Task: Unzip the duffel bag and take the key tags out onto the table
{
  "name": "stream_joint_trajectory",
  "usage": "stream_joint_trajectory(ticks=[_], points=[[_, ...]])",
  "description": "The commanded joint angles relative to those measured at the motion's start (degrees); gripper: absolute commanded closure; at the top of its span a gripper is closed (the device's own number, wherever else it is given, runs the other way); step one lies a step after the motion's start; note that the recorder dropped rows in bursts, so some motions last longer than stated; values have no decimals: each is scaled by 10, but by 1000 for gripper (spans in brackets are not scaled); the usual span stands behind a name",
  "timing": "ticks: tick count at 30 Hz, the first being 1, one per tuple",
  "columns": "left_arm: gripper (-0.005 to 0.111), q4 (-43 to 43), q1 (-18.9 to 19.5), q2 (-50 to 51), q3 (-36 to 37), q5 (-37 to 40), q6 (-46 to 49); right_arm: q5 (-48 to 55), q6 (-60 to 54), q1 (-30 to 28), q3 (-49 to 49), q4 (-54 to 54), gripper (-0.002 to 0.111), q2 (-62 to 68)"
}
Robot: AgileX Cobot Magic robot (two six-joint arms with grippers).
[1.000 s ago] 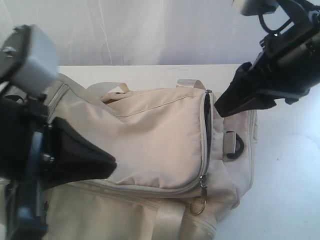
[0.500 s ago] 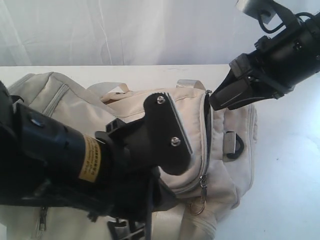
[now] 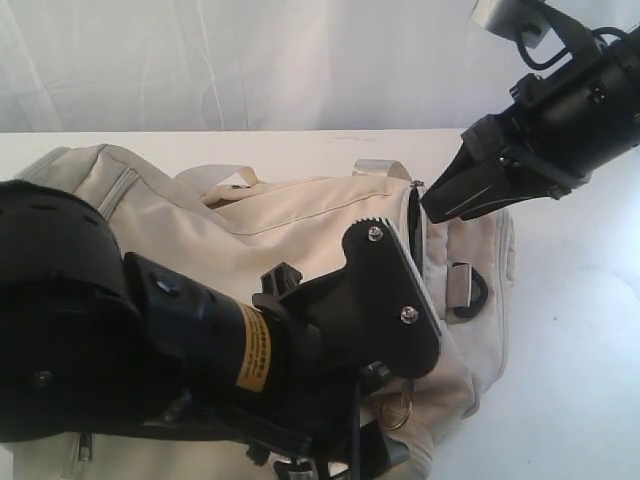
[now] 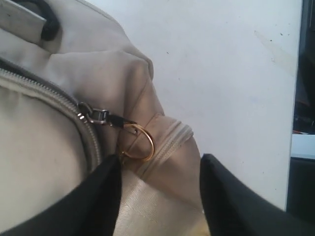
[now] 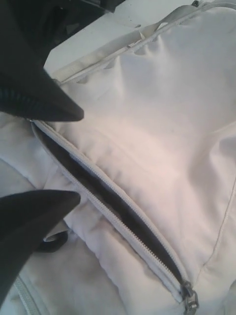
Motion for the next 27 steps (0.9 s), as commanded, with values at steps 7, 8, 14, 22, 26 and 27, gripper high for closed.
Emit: stream_joint_trajectory(ticks=[7, 8, 14, 22, 26, 27], points=[[53, -25, -4, 38, -3, -17, -1, -10, -7, -4, -5, -14, 66, 0], [53, -25, -4, 41, -3, -26, -1, -12, -7, -4, -5, -14, 66, 0], [53, -10, -4, 58, -3, -59, 0, -12, -7, -4, -5, -14, 66, 0], [53, 5, -3, 82, -3, -70, 0, -12, -7, -4, -5, -14, 66, 0], [63, 8, -3, 82, -5, -74, 0, -12, -7, -4, -5, -14, 66, 0], [67, 8, -3, 82, -5, -74, 0, -12, -7, -4, -5, -14, 66, 0]])
